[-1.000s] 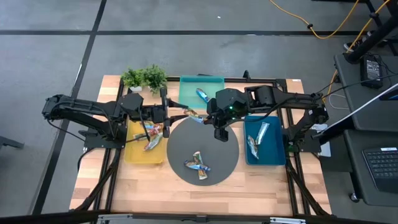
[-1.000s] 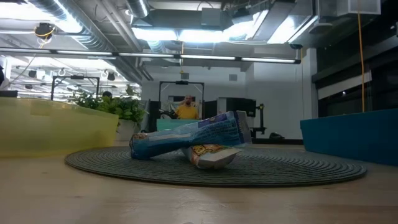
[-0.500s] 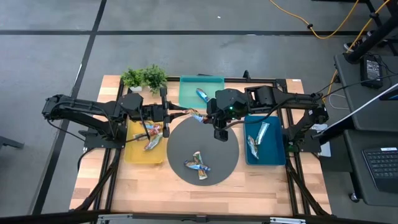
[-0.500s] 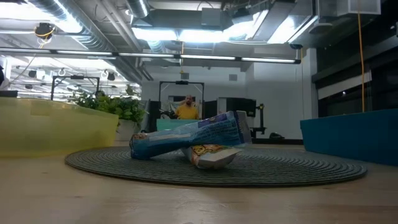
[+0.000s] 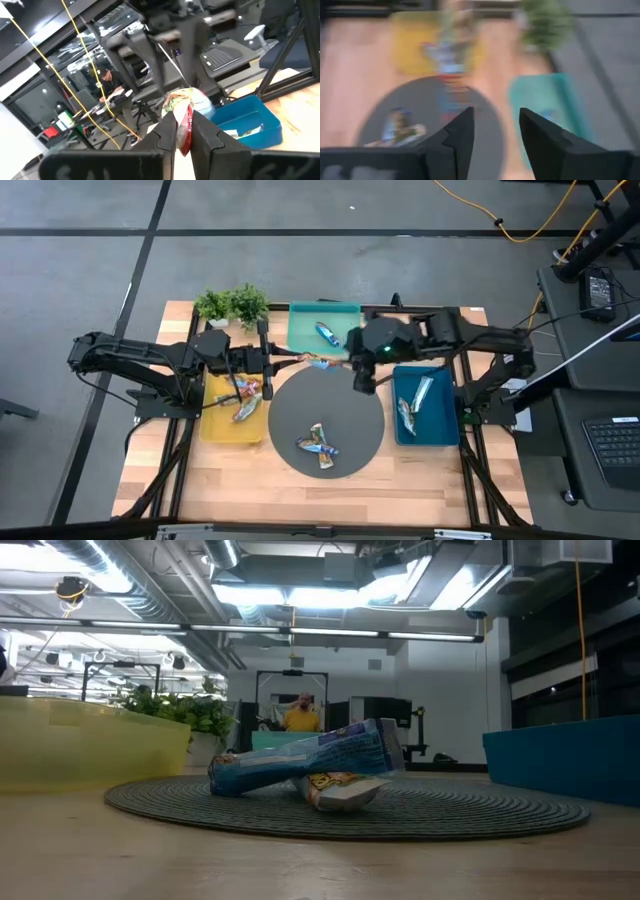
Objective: Pick and place Granola Bars by type
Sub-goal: Put the red granola bar into the yellow bin
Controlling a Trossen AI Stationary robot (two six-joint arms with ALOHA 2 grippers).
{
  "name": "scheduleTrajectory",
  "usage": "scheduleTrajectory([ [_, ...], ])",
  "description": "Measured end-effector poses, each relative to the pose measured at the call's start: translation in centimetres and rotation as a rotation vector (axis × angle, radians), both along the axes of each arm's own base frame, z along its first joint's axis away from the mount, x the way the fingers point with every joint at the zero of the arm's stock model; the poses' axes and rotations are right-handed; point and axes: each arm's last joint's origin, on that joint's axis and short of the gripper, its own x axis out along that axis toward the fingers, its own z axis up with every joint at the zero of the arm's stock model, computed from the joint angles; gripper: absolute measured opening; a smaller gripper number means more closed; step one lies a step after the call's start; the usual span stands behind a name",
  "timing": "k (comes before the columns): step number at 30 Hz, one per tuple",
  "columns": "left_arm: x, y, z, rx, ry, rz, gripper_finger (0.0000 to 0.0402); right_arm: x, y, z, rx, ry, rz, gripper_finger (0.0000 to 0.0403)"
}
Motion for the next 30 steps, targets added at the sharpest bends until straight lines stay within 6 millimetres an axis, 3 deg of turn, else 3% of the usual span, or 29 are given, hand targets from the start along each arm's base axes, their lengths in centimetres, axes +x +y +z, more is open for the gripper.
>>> scheduleTrajectory([
  [7,-0.1,0.2,-0.2,-0.012,0.020,0.075,0.0018,-3.9,-2.1,3.3,-0.149,-0.026,-0.199,0.0172],
  [15,-1.2,0.5,-1.1,-0.101,0.140,0.214,0.0019,-6.0,-4.3,4.3,-0.190,-0.031,-0.251,0.0172],
  [21,-3.3,-0.1,-1.8,-0.192,0.236,0.318,0.0019,-5.3,-5.0,3.5,-0.249,0.006,-0.220,0.0172],
  [30,-6.6,-1.3,-2.7,-0.345,0.334,0.445,0.0019,-1.9,-5.7,0.4,-0.318,-0.033,-0.030,0.0172],
])
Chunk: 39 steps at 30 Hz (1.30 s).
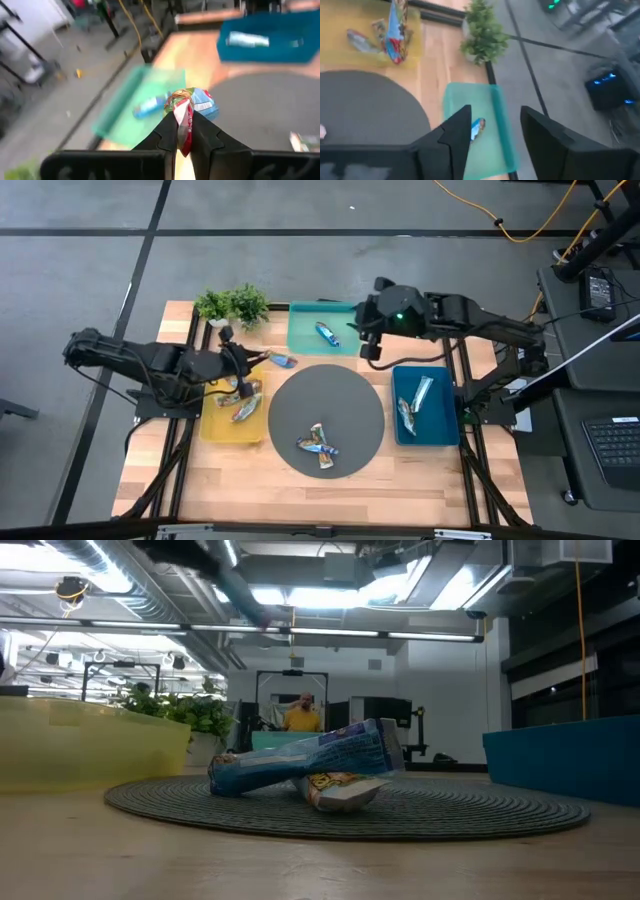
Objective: Pick and place Granola Bars by type
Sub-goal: Put the red granola bar into the yellow bin
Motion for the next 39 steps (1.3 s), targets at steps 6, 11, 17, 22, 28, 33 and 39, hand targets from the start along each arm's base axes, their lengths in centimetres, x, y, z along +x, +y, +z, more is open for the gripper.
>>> scheduleTrajectory([
  [6,-1.9,-0.7,-0.7,-0.131,0.181,0.048,0.0019,0.7,-2.3,-2.0,0.049,0.021,0.102,0.0172],
  [11,-3.2,-1.1,-1.3,-0.286,0.276,0.089,0.0019,0.4,-4.4,-2.0,0.074,-0.003,0.131,0.0172],
  [17,-4.0,-1.8,-2.2,-0.450,0.382,0.123,0.0019,0.0,-6.8,-1.5,0.125,-0.086,0.171,0.0172],
  [22,-3.7,-2.9,-2.9,-0.476,0.454,0.109,0.0019,-0.4,-8.1,-1.4,0.170,-0.117,0.201,0.0172],
  [28,-3.7,-3.4,-4.3,-0.408,0.683,0.220,0.0018,-0.7,-8.7,-1.4,0.177,-0.122,0.196,0.0172],
  [33,-2.9,-3.6,-4.7,-0.243,0.824,0.334,0.0016,-0.7,-8.6,-1.4,0.182,-0.123,0.204,0.0172],
  [39,-1.2,-4.0,-6.6,-0.136,0.913,0.369,0.0016,-0.7,-8.6,-1.4,0.195,-0.127,0.225,0.0172],
])
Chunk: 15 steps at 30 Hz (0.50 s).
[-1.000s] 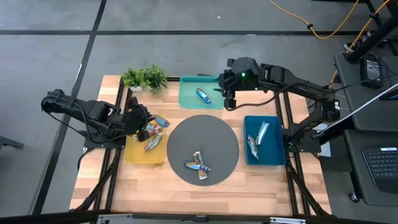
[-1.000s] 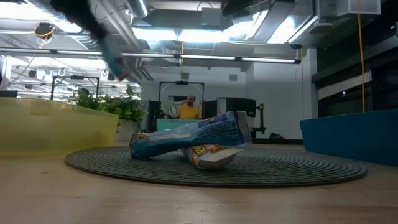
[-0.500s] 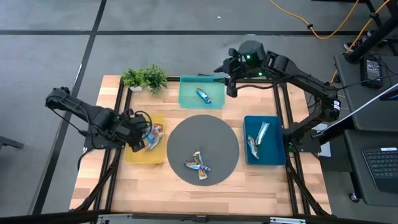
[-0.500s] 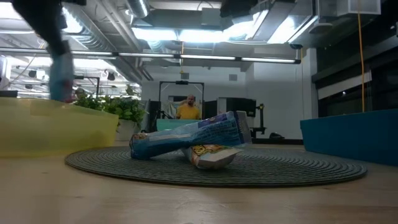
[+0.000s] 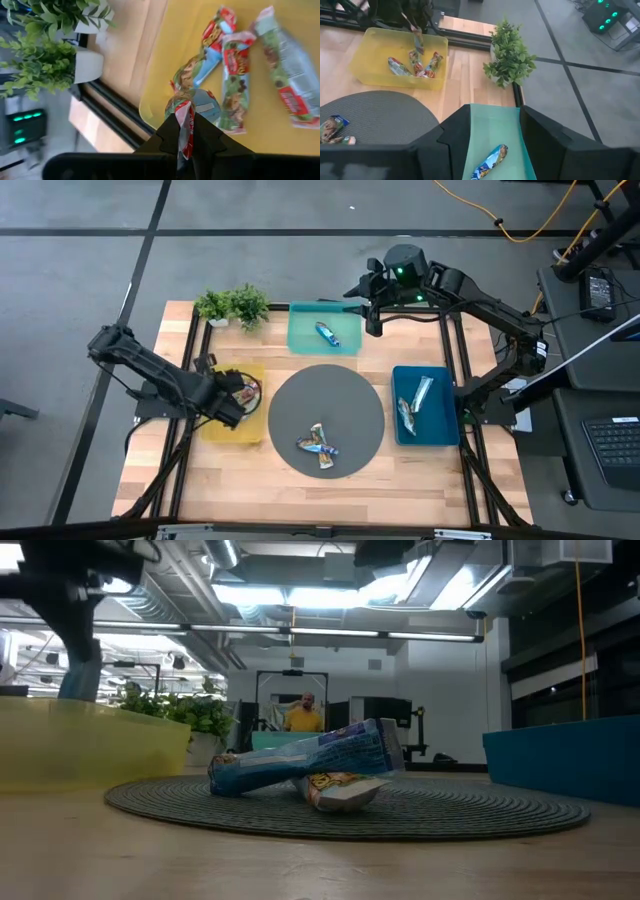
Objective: Pick and place Granola Bars by type
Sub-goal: Put the red granola bar into the yellow bin
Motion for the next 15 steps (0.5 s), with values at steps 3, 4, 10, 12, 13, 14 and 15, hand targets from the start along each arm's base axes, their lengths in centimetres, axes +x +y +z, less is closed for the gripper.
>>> scheduleTrajectory([
  [3,0.6,-0.2,-1.4,0.040,0.068,0.012,0.0016,0.0,0.0,0.0,0.001,-0.001,0.002,0.0172],
  [4,0.8,-0.3,-1.8,0.052,0.083,0.016,0.0016,0.0,0.0,0.0,0.001,0.000,0.002,0.0172],
  [10,1.4,-0.5,-4.1,0.114,0.160,0.074,0.0017,0.1,0.0,0.2,-0.003,-0.017,0.000,0.0172],
  [12,1.5,-0.7,-4.8,0.107,0.176,0.090,0.0017,0.1,-0.1,0.3,-0.009,-0.032,-0.001,0.0172],
  [13,1.6,-0.8,-5.0,0.100,0.170,0.089,0.0018,0.2,-0.1,0.3,-0.010,-0.036,-0.001,0.0172],
  [14,1.7,-0.8,-5.2,0.095,0.159,0.090,0.0020,0.2,-0.1,0.3,-0.010,-0.038,-0.002,0.0172],
  [15,1.8,-0.9,-5.4,0.087,0.148,0.089,0.0023,0.2,-0.1,0.3,-0.006,-0.038,-0.003,0.0172],
])
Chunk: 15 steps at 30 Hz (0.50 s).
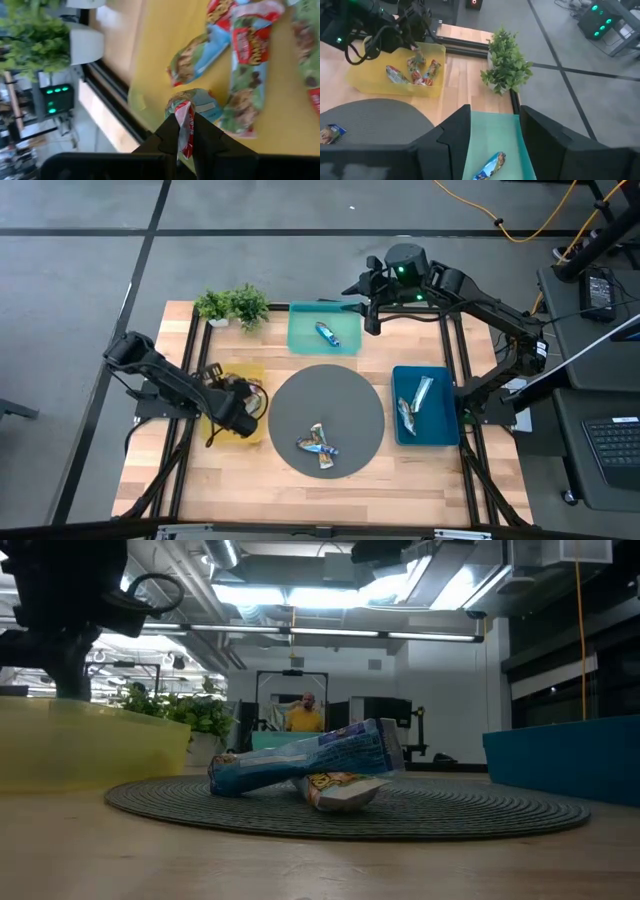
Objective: Pick and place Granola Bars by type
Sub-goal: Put the red granola bar into the yellow bin
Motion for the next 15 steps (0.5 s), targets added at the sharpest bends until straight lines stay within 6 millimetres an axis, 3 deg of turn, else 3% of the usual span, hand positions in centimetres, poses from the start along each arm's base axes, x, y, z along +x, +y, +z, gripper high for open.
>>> scheduleTrajectory([
  [9,0.39,-0.29,-0.39,-0.039,-0.052,0.004,0.0067,-0.07,0.06,-0.16,0.047,0.011,-0.021,0.0172],
  [15,0.46,-0.35,-0.22,-0.066,-0.092,0.005,0.0120,-0.12,0.08,-0.25,0.054,0.020,-0.023,0.0172],
])
